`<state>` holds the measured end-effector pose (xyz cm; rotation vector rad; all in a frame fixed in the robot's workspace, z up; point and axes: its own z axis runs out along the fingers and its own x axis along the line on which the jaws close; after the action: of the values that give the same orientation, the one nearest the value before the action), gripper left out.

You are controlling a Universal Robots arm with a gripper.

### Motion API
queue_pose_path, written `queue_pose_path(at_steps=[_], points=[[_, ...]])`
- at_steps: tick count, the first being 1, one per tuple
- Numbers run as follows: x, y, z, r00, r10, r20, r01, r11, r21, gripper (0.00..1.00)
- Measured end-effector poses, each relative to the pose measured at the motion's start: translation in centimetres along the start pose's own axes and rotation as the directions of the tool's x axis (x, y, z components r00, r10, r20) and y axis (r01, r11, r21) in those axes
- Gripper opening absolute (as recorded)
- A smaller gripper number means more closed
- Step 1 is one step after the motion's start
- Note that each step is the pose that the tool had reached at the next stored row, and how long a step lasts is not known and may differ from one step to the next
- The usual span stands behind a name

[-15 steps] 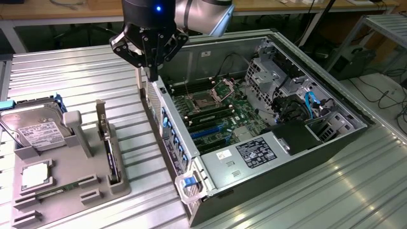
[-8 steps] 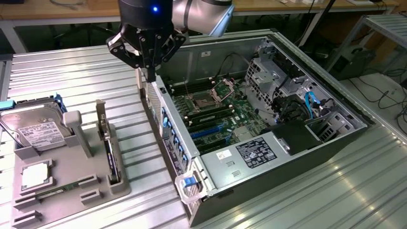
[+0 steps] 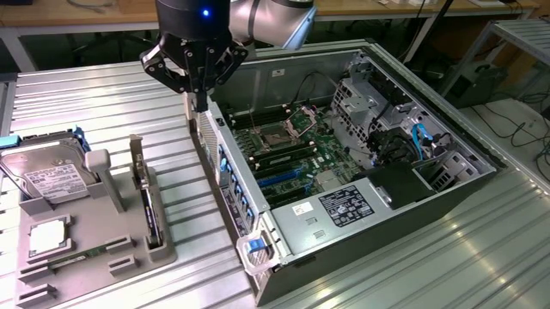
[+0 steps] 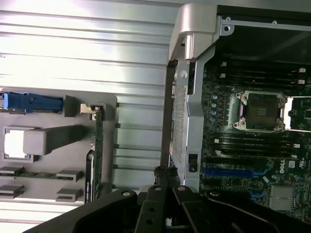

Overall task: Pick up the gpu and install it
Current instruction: 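Reach for the gpu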

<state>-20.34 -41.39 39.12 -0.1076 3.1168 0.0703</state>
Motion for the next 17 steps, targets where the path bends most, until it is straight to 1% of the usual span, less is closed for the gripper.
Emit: queue_pose_path(at_steps=[17], points=[[1.1,-0.3,-0.01,1.0,0.0,0.0001,0.0,1.0,-0.0001,0.11]])
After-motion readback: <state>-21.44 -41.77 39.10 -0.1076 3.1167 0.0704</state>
